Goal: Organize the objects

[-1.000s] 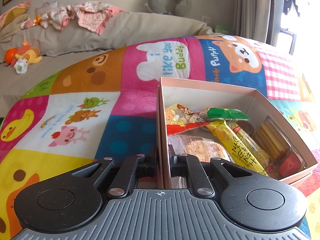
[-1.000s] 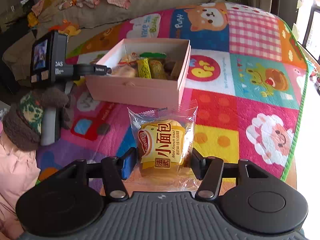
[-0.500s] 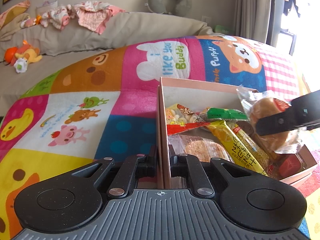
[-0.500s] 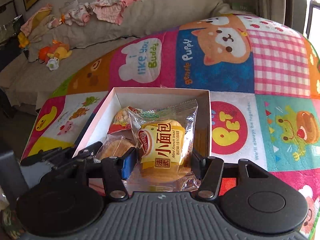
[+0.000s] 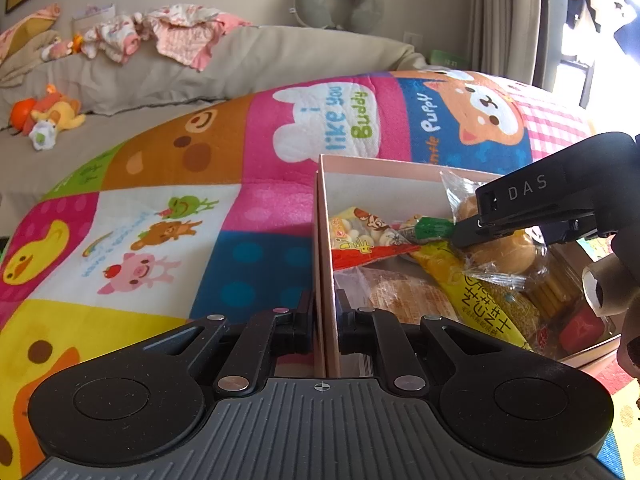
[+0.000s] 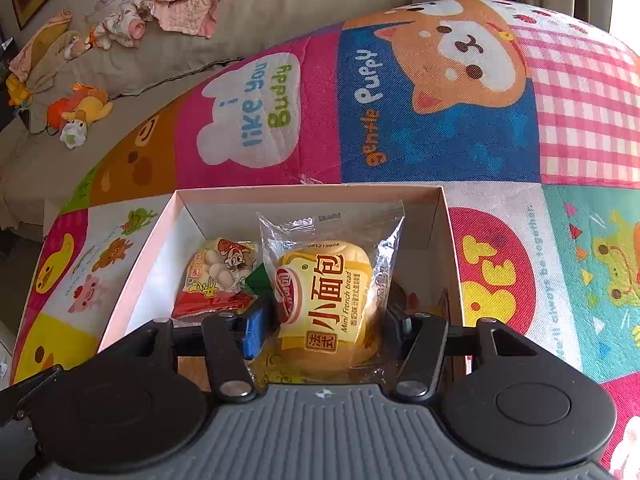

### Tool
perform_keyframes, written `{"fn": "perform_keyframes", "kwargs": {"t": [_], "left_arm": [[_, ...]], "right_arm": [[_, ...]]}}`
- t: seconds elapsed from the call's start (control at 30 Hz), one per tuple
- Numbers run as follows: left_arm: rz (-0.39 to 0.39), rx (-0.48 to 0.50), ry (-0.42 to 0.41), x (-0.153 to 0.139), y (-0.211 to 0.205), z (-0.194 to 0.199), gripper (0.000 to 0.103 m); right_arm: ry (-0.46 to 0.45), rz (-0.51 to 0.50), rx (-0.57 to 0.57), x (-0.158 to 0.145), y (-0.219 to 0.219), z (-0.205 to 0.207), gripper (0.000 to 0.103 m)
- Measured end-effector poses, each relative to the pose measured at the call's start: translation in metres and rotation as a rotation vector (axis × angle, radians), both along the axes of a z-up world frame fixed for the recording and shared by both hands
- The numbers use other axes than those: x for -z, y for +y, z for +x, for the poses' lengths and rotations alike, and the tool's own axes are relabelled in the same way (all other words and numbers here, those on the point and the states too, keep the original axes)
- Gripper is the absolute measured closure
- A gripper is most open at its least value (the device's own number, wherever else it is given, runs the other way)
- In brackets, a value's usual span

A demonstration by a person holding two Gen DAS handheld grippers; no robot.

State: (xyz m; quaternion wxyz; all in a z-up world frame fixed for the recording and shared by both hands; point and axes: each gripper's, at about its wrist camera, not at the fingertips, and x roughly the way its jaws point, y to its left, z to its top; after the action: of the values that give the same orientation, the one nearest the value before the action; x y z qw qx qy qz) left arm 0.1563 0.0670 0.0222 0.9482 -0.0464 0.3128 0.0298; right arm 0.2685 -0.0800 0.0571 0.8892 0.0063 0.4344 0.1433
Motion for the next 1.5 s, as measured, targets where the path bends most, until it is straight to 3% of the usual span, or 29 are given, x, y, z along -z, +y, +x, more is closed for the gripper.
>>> {"fn": "perform_keyframes", "kwargs": {"t": [0.23, 0.33, 0.37, 0.87, 1.03, 1.3, 1.5], "left_arm": [[-0.002, 0.002, 0.0, 0.0, 0.0, 0.001, 0.091], [-0.002, 0.002, 0.0, 0.0, 0.001, 0.001, 0.091], [-0.002, 0.002, 0.0, 0.0, 0.0, 0.001, 0.091], [0.002, -0.001, -0.006, -0.002, 0.001, 0.001, 0.091], [0.009, -0.003, -0.009, -0.002, -0.001, 0.002, 0.092], [0.056, -0.026, 0.006, 0.0, -0.011, 0.009, 0.093], [0.072, -0.041, 0.059, -0.004, -0.024, 0.01, 0.093]], "right_arm": [[-0.009, 0.024, -0.025, -0.003, -0.011, -0.006, 0.037], [-0.039, 0.011, -0.024, -0.008, -0.01, -0.014, 0.022], [-0.066, -0.002, -0.029, -0.011, -0.009, -0.019, 0.021], [-0.186, -0.024, -0.082, -0.028, -0.043, -0.095, 0.022], [-0.228, 0.001, -0.036, -0.03, -0.072, -0.128, 0.021], [-0.231, -0.051, 0.087, -0.002, -0.125, -0.176, 0.016], [-0.188, 0.001, 0.14, 0.019, -0.151, -0.185, 0.015]]}}
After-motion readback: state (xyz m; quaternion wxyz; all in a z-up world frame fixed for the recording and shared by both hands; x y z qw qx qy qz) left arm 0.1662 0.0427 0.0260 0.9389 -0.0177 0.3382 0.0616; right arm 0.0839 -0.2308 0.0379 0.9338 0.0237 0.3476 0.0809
